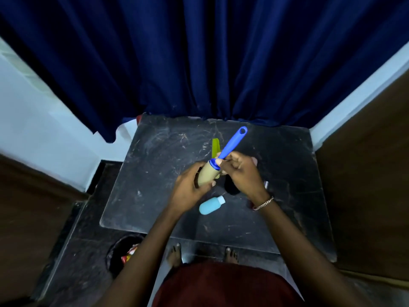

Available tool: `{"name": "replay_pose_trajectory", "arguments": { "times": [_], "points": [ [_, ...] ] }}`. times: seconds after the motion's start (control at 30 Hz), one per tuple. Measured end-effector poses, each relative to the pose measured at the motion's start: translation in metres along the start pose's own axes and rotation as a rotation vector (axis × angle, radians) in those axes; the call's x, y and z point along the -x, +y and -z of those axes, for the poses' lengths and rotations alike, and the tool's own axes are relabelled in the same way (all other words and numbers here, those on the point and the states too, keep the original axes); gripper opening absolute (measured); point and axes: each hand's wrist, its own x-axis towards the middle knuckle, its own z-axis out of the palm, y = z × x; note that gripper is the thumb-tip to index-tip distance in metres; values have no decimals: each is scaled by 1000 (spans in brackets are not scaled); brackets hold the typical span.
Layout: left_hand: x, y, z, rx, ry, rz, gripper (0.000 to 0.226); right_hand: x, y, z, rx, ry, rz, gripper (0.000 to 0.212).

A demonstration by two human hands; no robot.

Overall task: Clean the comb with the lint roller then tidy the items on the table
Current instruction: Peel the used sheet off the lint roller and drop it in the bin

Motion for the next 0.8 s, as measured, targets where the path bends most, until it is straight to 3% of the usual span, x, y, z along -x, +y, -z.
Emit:
{"name": "replay_pose_trajectory", "arguments": {
  "times": [0.8],
  "points": [
    [68,-116,180,-195,128,103,51,-46,-4,-218,-157,-55,-53,7]
  ]
}}
